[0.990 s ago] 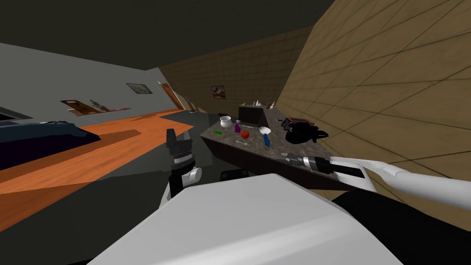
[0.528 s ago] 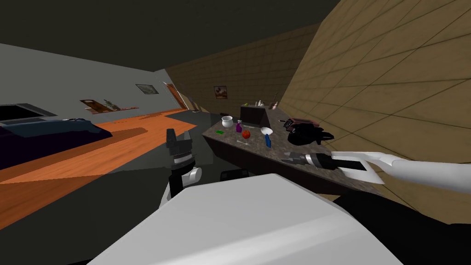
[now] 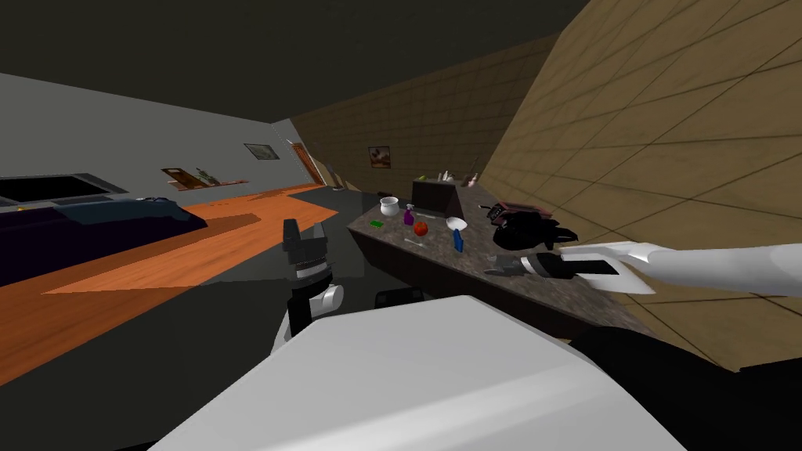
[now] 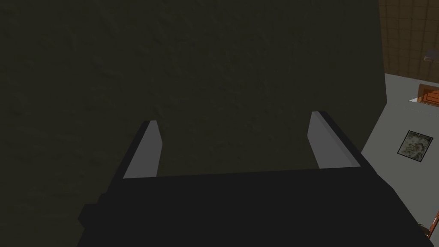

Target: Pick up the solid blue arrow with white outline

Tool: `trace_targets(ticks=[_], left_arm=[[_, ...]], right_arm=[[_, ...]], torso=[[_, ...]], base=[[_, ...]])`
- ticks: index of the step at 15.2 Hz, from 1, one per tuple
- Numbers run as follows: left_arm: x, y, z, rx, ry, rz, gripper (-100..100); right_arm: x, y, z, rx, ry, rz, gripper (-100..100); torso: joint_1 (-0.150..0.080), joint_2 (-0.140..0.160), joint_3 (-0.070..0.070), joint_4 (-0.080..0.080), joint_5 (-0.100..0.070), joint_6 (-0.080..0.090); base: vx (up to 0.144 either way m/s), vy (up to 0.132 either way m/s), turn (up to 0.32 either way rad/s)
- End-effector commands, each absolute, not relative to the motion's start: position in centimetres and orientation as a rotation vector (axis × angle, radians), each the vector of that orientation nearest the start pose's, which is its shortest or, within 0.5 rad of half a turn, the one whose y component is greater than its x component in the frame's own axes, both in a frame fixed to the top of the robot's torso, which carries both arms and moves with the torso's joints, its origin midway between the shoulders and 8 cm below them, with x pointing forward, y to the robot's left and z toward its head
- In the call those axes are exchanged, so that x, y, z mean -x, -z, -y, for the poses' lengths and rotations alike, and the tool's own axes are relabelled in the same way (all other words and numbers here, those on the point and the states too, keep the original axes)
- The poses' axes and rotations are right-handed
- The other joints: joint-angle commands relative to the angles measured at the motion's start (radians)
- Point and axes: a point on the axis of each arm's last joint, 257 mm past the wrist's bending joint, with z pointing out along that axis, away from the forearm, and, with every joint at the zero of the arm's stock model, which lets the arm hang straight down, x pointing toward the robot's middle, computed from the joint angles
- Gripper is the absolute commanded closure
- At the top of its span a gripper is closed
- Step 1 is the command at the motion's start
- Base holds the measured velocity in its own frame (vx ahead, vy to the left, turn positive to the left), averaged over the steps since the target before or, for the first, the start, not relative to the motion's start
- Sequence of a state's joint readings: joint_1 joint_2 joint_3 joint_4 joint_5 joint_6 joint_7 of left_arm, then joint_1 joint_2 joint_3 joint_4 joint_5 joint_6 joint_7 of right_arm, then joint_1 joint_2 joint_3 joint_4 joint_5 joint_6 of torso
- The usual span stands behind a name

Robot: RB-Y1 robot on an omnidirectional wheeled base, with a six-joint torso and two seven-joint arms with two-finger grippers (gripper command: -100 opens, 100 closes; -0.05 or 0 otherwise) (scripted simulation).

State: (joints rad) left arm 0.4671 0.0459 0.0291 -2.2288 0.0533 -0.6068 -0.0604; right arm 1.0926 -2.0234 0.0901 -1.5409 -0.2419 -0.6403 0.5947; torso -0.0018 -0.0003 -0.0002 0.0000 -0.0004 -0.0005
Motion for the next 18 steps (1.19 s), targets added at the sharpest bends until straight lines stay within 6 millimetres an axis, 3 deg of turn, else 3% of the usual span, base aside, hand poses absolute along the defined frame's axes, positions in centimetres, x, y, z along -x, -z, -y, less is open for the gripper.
trace_targets(ticks=[1,2,6,7,10,11,14,15,18], left_arm=[[-33.6,-3.3,-28.7,0.565,1.280,-0.567,0],[-33.6,-3.3,-28.7,0.565,1.280,-0.567,0],[-33.6,-3.3,-28.7,0.565,1.280,-0.567,0],[-33.6,-3.3,-28.7,0.565,1.280,-0.567,0],[-33.6,-3.3,-28.7,0.565,1.280,-0.567,0],[-33.6,-3.3,-28.7,0.565,1.280,-0.567,0],[-33.6,-3.3,-28.7,0.565,1.280,-0.567,0],[-33.6,-3.3,-28.7,0.565,1.280,-0.567,0],[-33.6,-3.3,-28.7,0.565,1.280,-0.567,0]], right_arm=[[-24.1,27.1,53.2,0.893,-0.181,-2.520,-100],[-23.6,27.1,55.0,0.948,-0.132,-2.550,-100],[-24.5,26.7,54.7,1.020,-0.124,-2.551,-100],[-24.3,26.6,56.3,1.085,-0.077,-2.575,-100],[-25.2,26.3,56.0,1.150,-0.070,-2.572,-100],[-25.0,26.2,57.5,1.206,-0.029,-2.590,-100],[-26.1,25.9,57.0,1.280,-0.022,-2.582,-100],[-26.0,25.9,58.3,1.336,0.015,-2.594,-100],[-27.1,25.6,57.7,1.409,0.021,-2.582,-100]], torso=[[0.000,0.000,0.000,0.000,0.000,0.000],[0.000,0.000,0.000,0.000,0.000,0.000],[0.001,-0.001,0.000,0.000,0.000,0.000],[0.002,-0.001,0.000,0.000,0.000,0.001],[0.001,-0.001,0.000,0.000,0.000,0.000],[0.001,-0.001,0.000,0.000,0.000,0.000],[0.000,0.000,0.000,0.000,0.000,0.000],[0.001,-0.001,0.000,0.000,0.000,0.000],[0.001,-0.001,0.000,0.000,0.000,0.000]], base=[[-0.014,-0.017,0.050],[-0.024,-0.028,0.100],[-0.013,-0.014,0.060],[-0.011,-0.009,0.072],[-0.016,-0.016,0.097],[-0.021,-0.023,0.108],[-0.017,-0.020,0.079],[-0.013,-0.010,0.142],[-0.014,-0.016,0.068]])
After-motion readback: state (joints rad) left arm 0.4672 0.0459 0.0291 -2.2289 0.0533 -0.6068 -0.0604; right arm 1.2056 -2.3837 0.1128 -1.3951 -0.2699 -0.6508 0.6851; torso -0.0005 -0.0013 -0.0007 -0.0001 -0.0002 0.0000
